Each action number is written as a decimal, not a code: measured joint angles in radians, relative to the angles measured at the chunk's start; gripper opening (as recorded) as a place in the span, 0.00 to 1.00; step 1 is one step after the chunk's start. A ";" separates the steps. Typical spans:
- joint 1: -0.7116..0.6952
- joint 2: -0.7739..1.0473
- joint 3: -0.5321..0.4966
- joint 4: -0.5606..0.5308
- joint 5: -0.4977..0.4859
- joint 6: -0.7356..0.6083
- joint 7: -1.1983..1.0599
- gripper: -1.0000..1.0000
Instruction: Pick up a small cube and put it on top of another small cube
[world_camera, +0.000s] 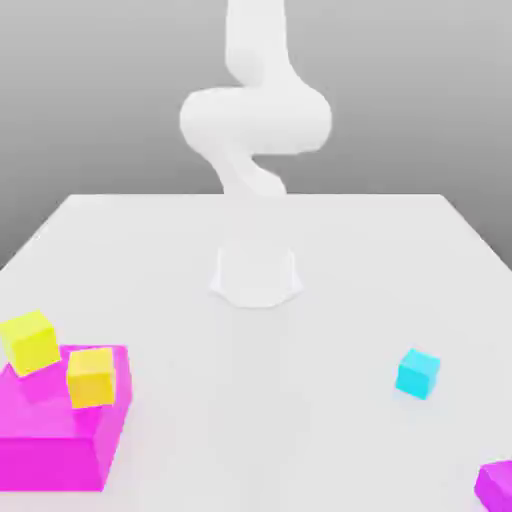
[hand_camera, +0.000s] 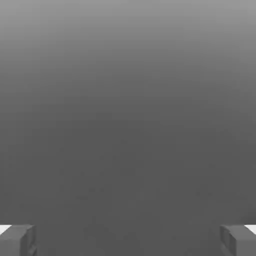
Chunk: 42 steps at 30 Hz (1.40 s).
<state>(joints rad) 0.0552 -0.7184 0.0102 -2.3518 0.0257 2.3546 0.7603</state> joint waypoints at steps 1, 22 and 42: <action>0.026 0.040 0.006 -0.024 0.012 0.026 -0.019 0.50; 0.417 0.816 0.210 -0.446 -0.119 0.545 -0.111 0.50; 0.486 0.788 0.142 -0.454 -0.075 0.520 -0.152 0.00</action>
<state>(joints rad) 0.5410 0.0698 0.1523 -2.8061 -0.0495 2.8750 0.6081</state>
